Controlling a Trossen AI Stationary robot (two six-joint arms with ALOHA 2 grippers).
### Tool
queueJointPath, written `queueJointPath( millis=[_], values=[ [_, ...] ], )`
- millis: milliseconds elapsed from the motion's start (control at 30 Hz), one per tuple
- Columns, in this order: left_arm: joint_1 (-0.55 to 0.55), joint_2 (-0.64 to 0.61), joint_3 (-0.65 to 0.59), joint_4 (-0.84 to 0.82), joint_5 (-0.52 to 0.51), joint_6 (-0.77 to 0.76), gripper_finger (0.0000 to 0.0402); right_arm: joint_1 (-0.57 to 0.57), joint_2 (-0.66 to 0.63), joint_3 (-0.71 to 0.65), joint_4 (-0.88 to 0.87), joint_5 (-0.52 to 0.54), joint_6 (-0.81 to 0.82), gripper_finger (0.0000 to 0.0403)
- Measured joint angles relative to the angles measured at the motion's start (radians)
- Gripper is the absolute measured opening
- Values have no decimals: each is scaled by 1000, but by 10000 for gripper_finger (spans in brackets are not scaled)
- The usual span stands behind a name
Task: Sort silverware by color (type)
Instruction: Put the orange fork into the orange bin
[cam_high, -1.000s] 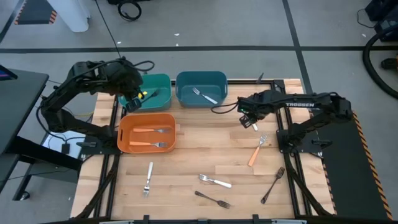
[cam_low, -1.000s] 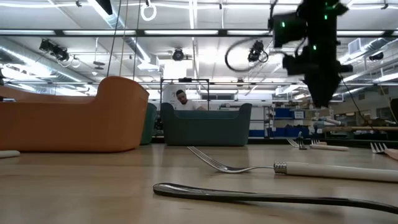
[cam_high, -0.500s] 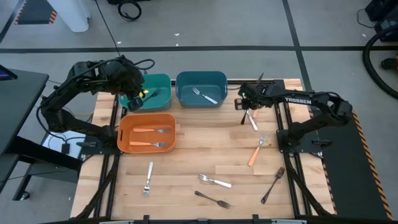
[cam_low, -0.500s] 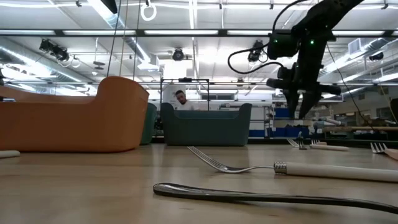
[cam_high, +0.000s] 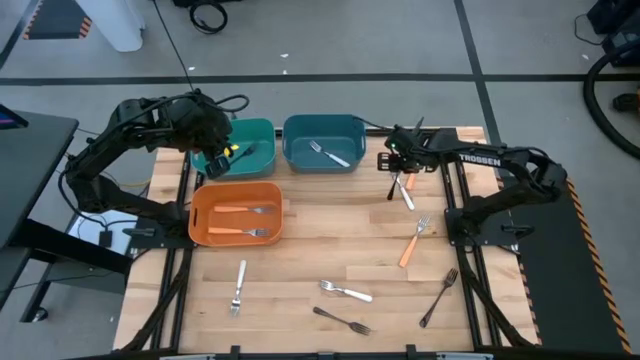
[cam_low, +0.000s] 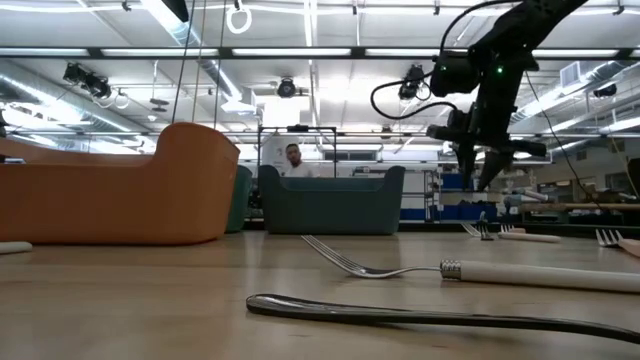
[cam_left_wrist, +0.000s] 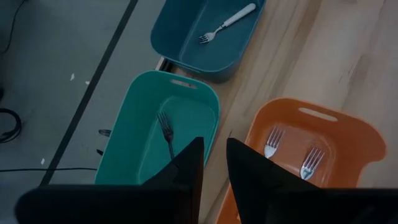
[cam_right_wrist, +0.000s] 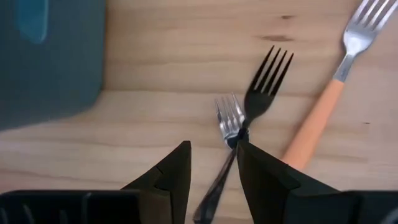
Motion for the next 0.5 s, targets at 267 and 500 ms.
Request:
queueJointPath(
  millis=[267, 500],
  values=[
    [0, 0, 0, 0, 0, 0, 80, 42, 1, -89, 0, -30, -55, 137],
    [0, 0, 0, 1, 0, 0, 80, -1, 1, -105, -8, 72, 4, 137]
  ],
)
